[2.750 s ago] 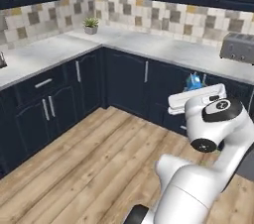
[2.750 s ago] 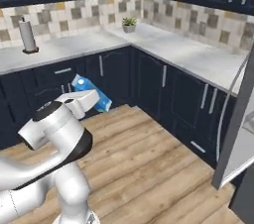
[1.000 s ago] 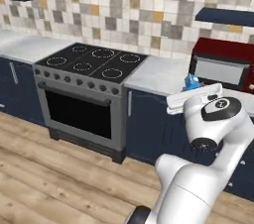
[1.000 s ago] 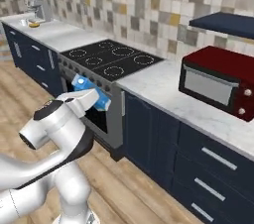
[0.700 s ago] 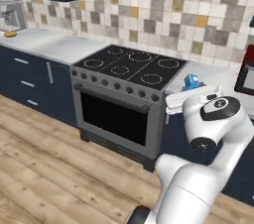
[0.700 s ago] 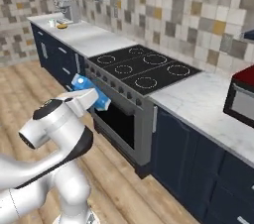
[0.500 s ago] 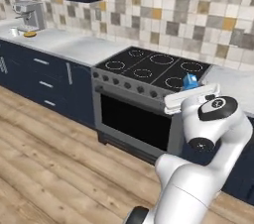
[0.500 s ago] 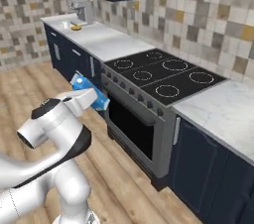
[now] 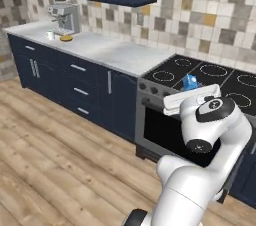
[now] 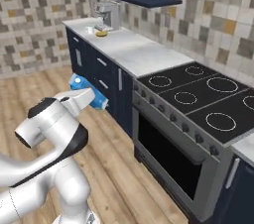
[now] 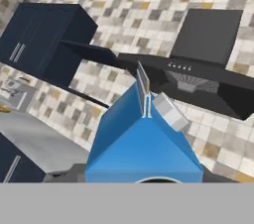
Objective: Take a sugar cube from the saucer and place it inside the coffee. Then, grab milk from the fridge and place it next to the coffee on the counter to sweeten the coffee.
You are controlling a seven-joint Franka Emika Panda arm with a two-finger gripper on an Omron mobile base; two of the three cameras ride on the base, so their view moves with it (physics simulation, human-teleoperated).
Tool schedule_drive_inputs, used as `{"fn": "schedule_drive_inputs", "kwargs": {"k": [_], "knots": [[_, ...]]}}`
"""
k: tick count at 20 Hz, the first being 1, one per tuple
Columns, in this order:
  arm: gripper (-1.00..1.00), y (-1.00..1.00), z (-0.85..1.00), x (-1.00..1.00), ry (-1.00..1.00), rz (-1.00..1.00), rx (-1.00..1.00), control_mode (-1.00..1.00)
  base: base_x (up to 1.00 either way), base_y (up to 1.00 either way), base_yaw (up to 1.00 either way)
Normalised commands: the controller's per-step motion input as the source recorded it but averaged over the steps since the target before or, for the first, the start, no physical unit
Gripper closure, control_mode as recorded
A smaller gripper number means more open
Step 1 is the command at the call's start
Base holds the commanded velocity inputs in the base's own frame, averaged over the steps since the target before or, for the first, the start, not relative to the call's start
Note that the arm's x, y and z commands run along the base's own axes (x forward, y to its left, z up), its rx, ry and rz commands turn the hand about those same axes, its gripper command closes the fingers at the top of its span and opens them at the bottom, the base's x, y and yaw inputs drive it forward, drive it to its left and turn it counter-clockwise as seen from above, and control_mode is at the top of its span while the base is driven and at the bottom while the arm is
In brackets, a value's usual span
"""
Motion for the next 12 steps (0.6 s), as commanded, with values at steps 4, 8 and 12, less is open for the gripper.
{"fn": "schedule_drive_inputs", "kwargs": {"k": [4,8,12], "knots": [[1.0,0.0,0.0,0.0,0.0,0.0,0.0,1.0,1.0,1.0,0.18],[1.0,0.0,0.0,0.0,0.0,0.0,0.0,1.0,1.0,1.0,0.1],[1.0,0.0,0.0,0.0,0.0,0.0,0.0,1.0,1.0,1.0,0.0]]}}
